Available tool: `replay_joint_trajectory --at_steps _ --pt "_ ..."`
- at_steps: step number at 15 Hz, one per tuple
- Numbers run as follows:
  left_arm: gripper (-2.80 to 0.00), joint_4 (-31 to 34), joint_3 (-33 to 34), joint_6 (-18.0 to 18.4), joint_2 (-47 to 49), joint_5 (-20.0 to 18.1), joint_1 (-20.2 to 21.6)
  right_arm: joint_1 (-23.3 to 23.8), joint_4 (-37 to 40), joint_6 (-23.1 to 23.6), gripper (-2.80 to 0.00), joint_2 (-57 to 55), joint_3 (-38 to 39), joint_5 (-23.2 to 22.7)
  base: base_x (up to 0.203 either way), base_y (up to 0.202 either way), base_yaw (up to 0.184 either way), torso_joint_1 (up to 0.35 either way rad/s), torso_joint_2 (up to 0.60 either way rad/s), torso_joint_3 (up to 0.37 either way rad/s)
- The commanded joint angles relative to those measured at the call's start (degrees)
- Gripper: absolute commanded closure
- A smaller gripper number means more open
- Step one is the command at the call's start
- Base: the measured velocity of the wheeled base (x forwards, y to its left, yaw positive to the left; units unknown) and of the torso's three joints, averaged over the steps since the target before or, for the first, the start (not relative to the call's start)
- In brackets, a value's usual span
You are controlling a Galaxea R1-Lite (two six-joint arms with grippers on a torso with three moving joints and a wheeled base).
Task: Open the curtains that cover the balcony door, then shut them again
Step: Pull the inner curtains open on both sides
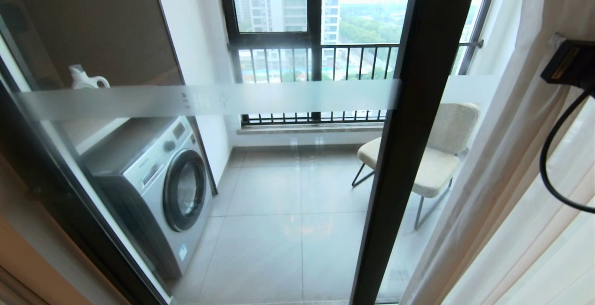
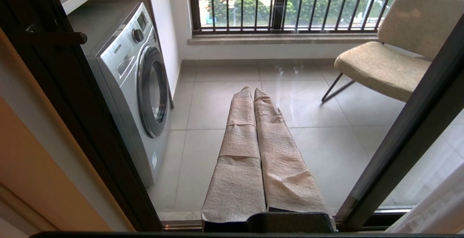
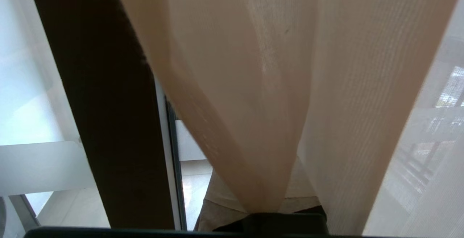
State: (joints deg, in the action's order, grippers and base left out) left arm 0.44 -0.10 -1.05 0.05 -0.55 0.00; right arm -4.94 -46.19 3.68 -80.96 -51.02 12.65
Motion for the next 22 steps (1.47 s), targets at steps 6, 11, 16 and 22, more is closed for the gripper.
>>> replay_joint_trajectory --at_steps 6,11,16,22 --pt "0.0 0.0 0.0 -0.1 0.0 0.0 0.0 1.2 -0.4 0.0 0.0 1.2 0.8 0.0 0.0 0.0 0.0 0.0 0.0 0.0" --pt "0.0 0.0 0.0 -0.1 0.0 0.0 0.0 1.3 0.0 0.0 0.0 2.1 1.0 0.0 0.0 0.0 0.0 0.0 0.0 0.0" --pt "0.0 0.0 -0.1 -0.1 0.0 0.0 0.0 1.9 -0.3 -0.1 0.0 1.9 1.3 -0.1 0.0 0.0 0.0 0.0 0.0 0.0" --pt "0.0 0.1 -0.1 0.0 0.0 0.0 0.0 1.9 -0.7 0.0 0.0 2.5 4.6 -0.1 0.0 0.0 0.0 0.0 0.0 0.0"
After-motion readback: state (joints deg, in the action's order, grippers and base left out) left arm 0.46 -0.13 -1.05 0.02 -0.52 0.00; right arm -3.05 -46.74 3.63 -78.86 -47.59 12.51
